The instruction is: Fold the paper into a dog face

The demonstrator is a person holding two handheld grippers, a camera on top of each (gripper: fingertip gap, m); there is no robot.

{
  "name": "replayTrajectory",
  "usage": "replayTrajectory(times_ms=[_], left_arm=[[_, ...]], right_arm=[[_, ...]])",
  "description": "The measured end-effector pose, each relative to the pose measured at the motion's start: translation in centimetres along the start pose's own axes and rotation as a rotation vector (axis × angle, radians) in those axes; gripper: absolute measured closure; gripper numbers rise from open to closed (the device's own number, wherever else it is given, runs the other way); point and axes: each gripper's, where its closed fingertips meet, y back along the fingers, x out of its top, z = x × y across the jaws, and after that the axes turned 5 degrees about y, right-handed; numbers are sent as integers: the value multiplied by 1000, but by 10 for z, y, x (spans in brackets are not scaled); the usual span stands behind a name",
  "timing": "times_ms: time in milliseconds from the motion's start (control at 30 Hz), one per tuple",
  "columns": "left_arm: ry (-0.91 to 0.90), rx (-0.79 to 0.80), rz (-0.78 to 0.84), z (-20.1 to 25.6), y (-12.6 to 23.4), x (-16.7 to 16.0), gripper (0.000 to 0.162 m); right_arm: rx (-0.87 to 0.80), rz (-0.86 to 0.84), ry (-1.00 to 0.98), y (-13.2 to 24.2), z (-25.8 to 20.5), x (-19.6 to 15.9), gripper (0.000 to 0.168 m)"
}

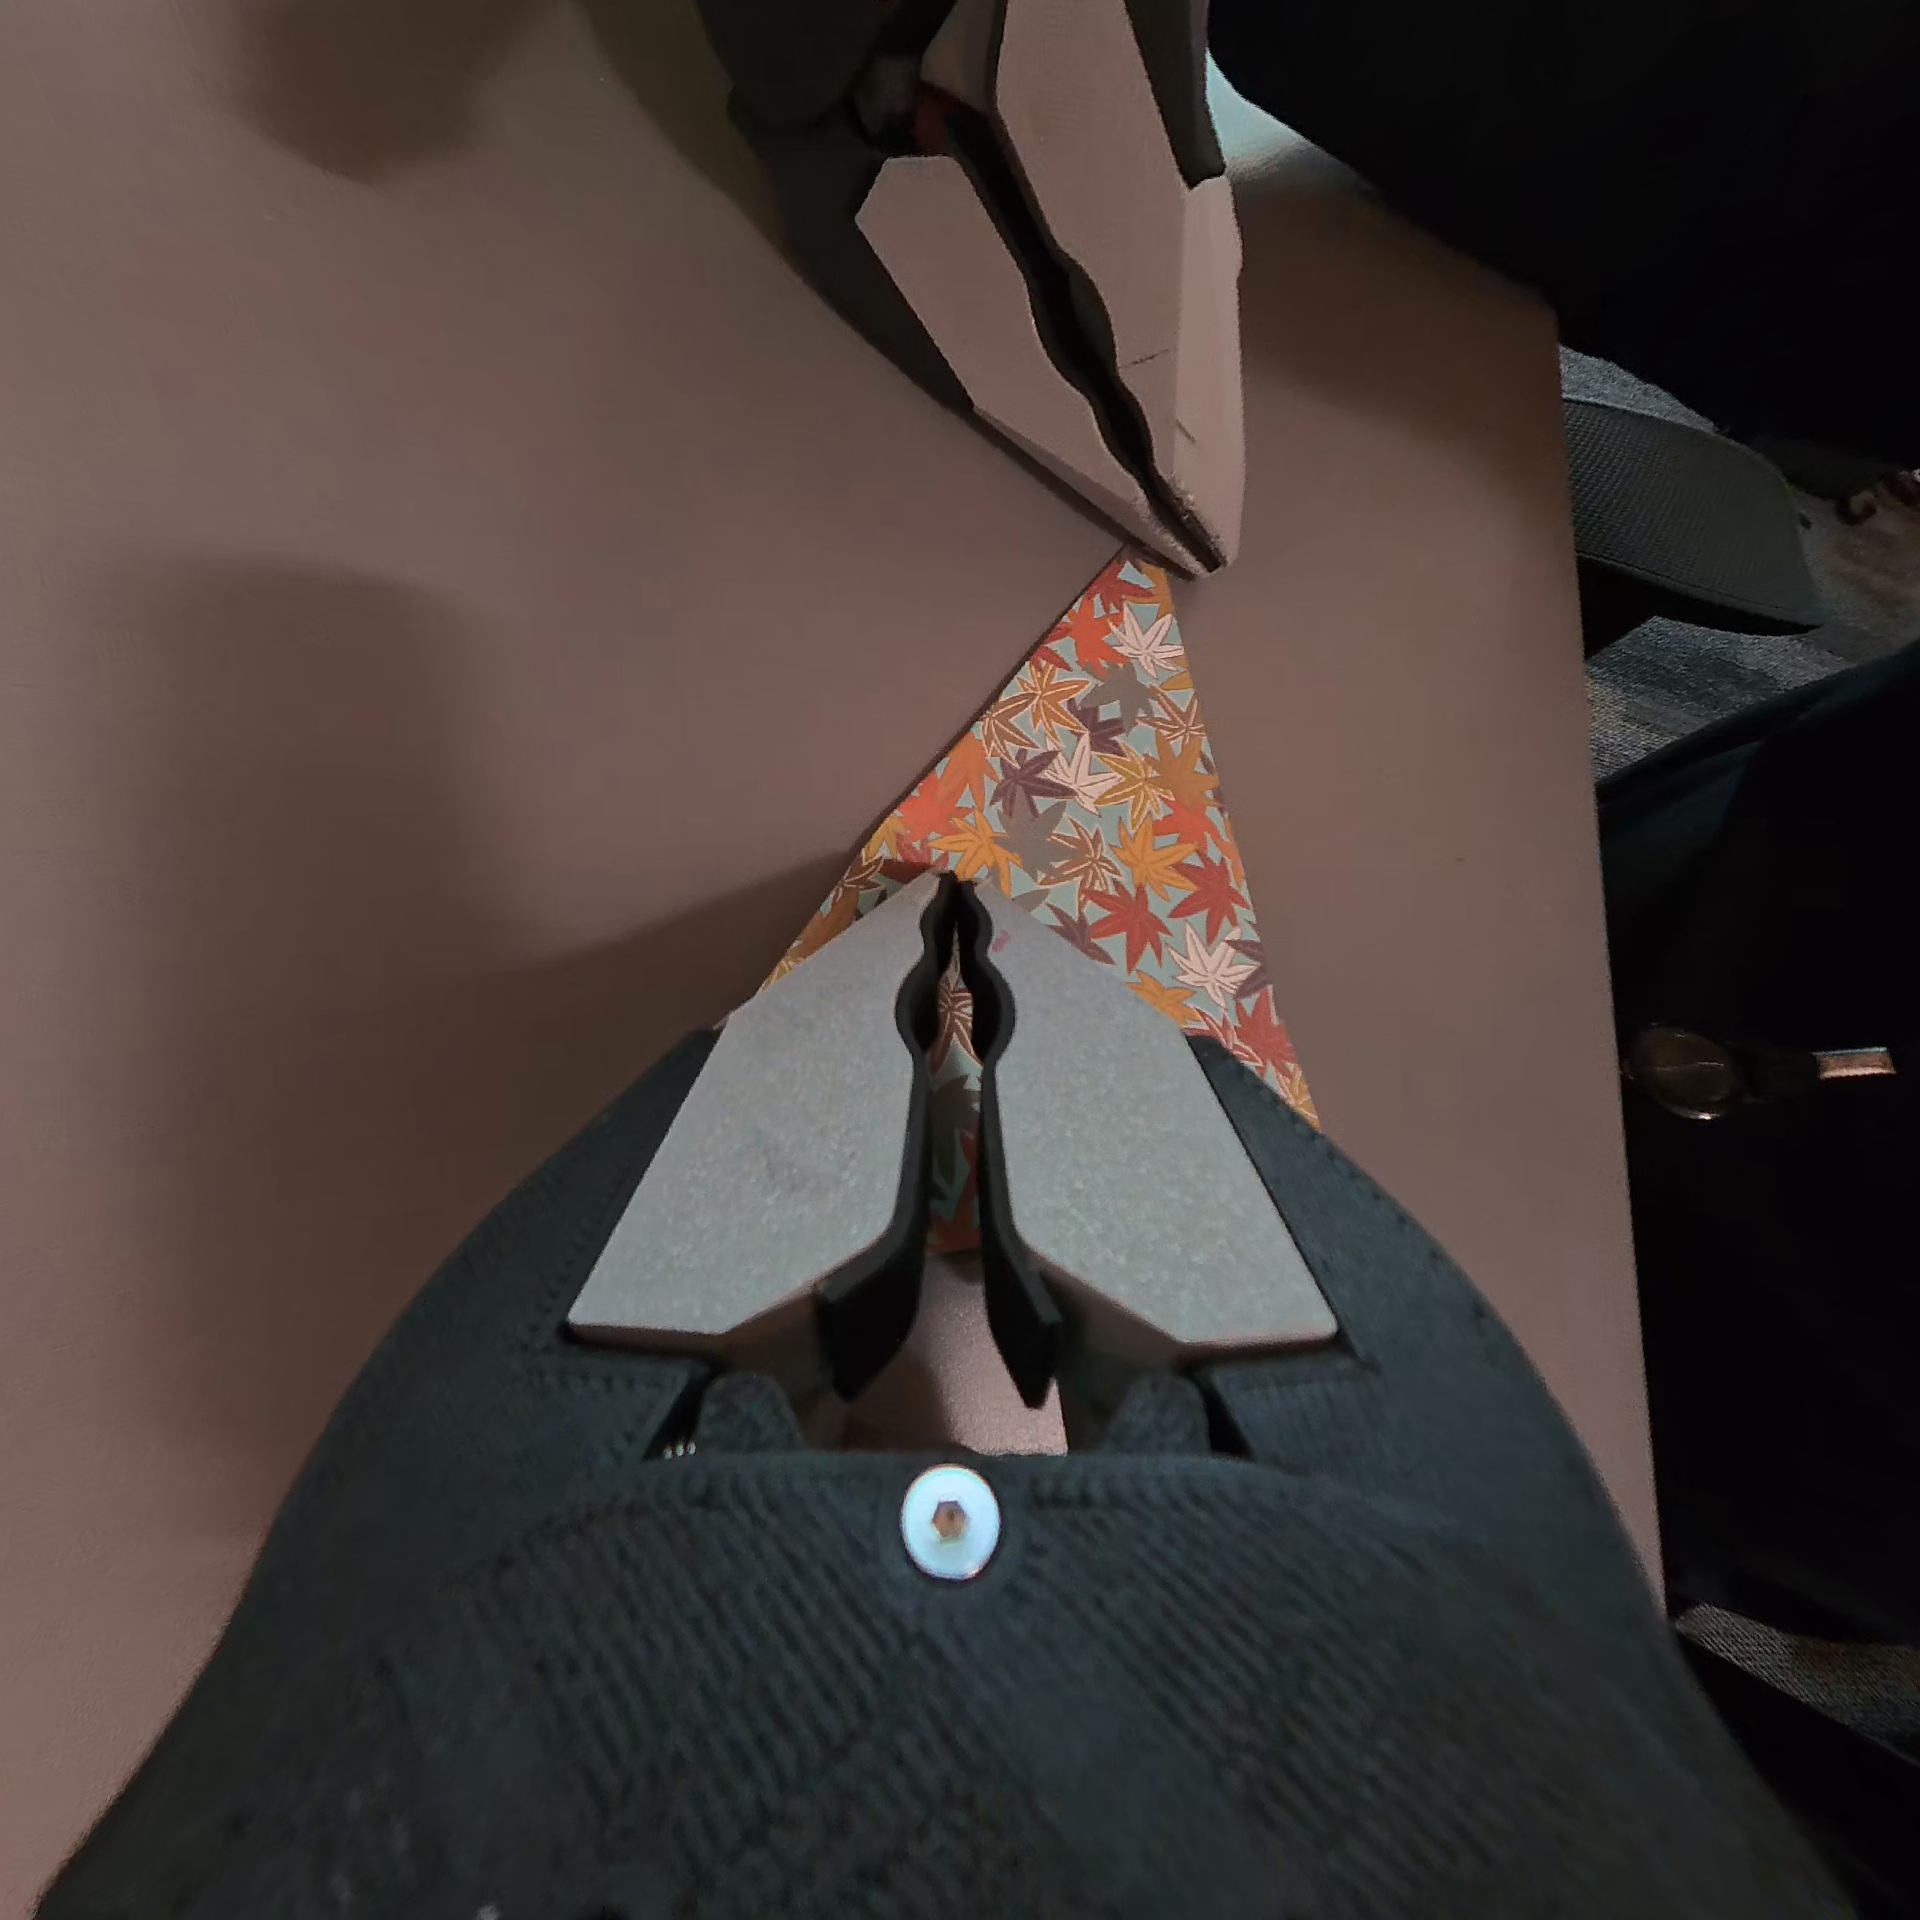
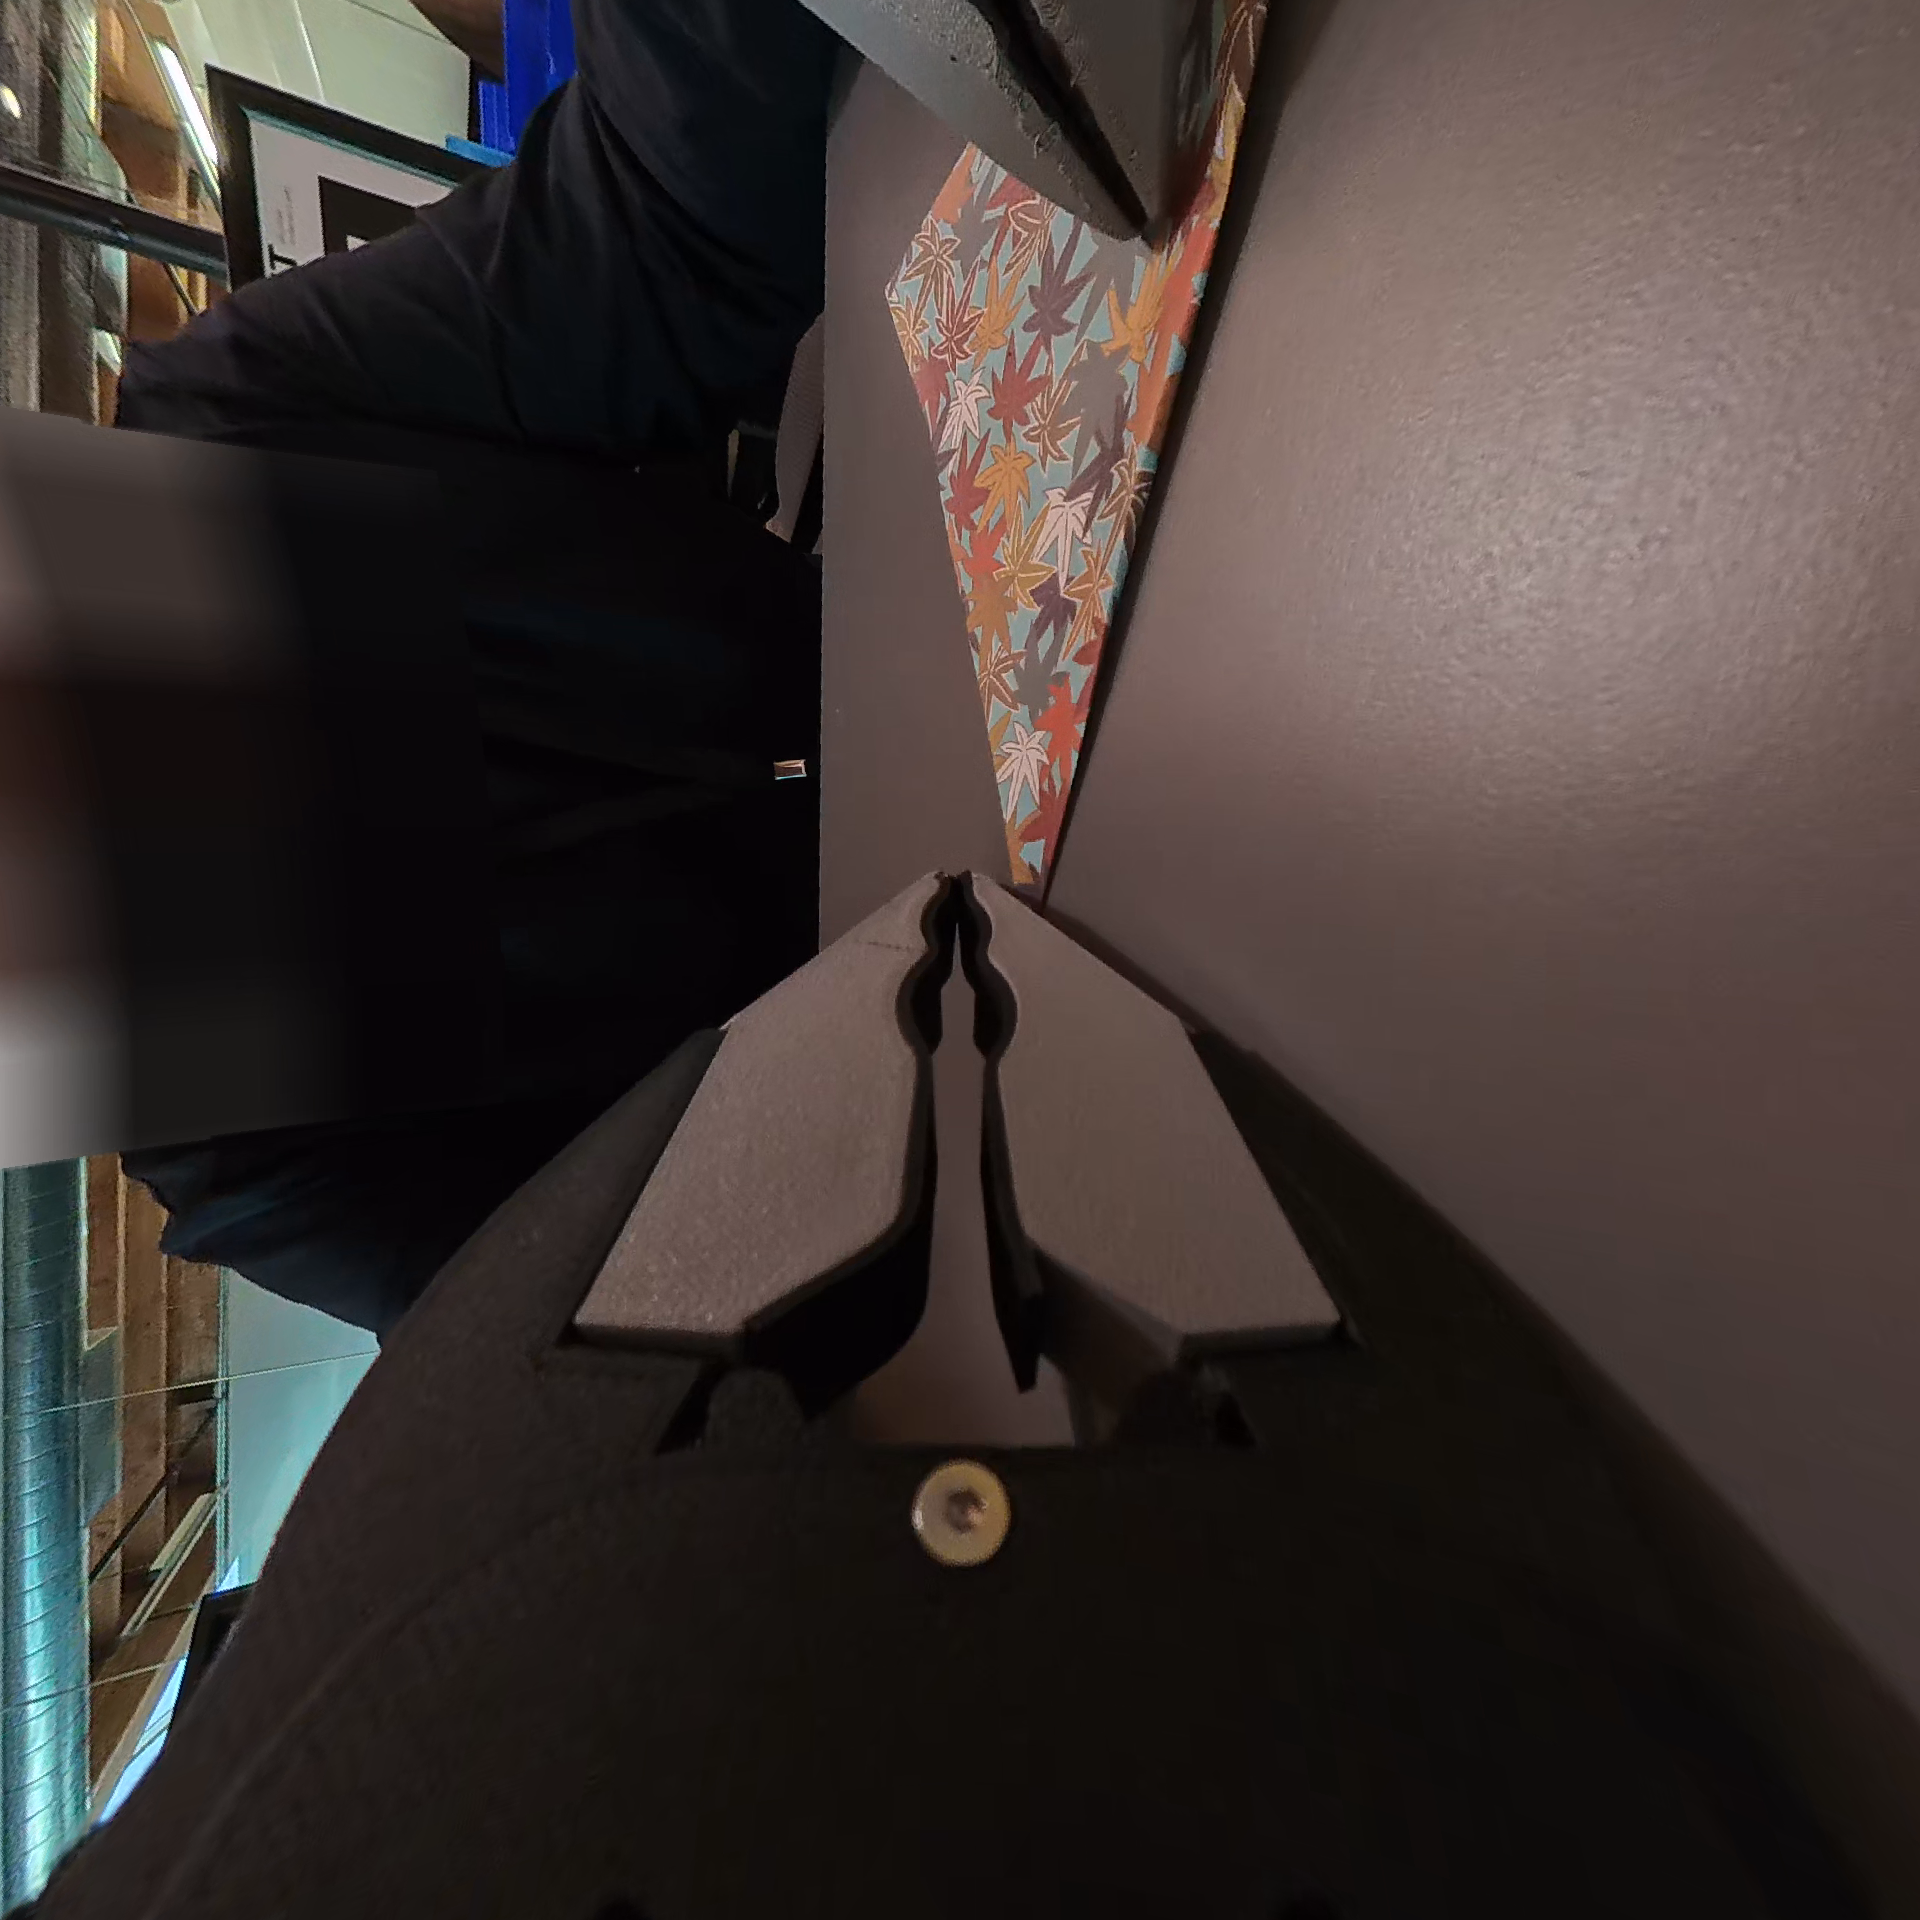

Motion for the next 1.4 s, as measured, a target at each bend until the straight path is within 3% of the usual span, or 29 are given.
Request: replayTrajectory(times_ms=[300, 500, 633, 900, 1033, 1400], left_arm=[[2, -1, 1, 0, 0, 0, 162], [-16, 0, -1, 1, 0, 0, 162], [-42, -14, -9, 5, -1, -1, 162], [-156, -3, -21, 11, -3, -2, 162], [-80, 11, -7, 6, -9, 6, 162], [-79, -11, -9, 14, -15, 9, 162]], right_arm=[[-25, -8, 35, 2, -3, 2, 168], [-43, 217, 161, 14, -13, 55, 168], [-123, 231, 154, 0, 7, 75, 168], [-143, 113, 121, -30, 12, 67, 168], [-117, 117, 92, -34, 11, 69, 168], [-124, 112, 106, -34, 11, 68, 168]])
